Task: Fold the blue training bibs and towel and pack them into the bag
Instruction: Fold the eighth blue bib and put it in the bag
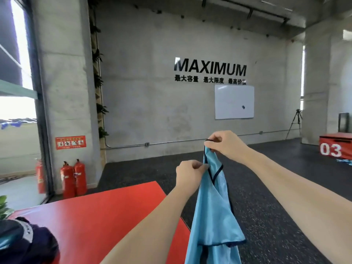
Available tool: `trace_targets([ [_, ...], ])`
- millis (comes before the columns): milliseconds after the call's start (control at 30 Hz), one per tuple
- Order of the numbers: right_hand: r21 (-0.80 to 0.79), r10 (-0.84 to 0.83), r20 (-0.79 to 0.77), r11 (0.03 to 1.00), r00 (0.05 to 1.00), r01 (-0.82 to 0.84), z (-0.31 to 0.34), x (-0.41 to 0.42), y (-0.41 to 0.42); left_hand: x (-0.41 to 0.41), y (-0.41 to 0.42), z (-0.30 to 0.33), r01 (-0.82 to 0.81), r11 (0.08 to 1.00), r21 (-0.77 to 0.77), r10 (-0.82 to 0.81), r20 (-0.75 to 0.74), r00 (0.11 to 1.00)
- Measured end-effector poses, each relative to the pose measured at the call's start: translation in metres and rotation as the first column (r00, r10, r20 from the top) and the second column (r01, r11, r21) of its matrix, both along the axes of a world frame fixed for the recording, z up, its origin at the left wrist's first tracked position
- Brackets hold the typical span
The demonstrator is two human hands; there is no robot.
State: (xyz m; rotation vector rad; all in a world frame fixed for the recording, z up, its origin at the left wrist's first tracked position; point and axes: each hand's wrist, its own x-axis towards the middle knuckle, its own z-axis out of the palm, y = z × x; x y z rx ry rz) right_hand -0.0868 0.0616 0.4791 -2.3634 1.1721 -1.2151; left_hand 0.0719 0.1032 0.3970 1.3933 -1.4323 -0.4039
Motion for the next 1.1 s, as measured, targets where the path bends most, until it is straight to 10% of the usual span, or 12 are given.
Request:
trace_targets([
  [200, -0.139, -0.112, -0.176, 0.986, 0.978, 0.088, 0.033, 0.015, 0.010, 0.065, 0.021, 0.053, -0.115, 0.987, -0.108, 0.102, -0.117, 0.988],
  [467, -0.278, -0.271, -0.150, 0.934, 0.951, 0.222, 0.077, 0.062, 0.026, 0.151, 0.062, 0.151, -0.221, 0.943, -0.248, 0.254, 0.108, 0.961],
  [767, -0.361, -0.097, 0.054, 0.926, 0.994, 0.110, 0.115, 0.128, 0.042, 0.231, 0.121, 0.186, -0.400, 0.836, -0.375, 0.481, 0.150, 0.864],
  [1100, -0.396, 0.181, 0.073, 0.908, 0.981, -0.138, 0.141, 0.211, 0.072, 0.258, 0.149, 0.188, -0.327, 0.889, -0.320, 0.382, 0.127, 0.915],
])
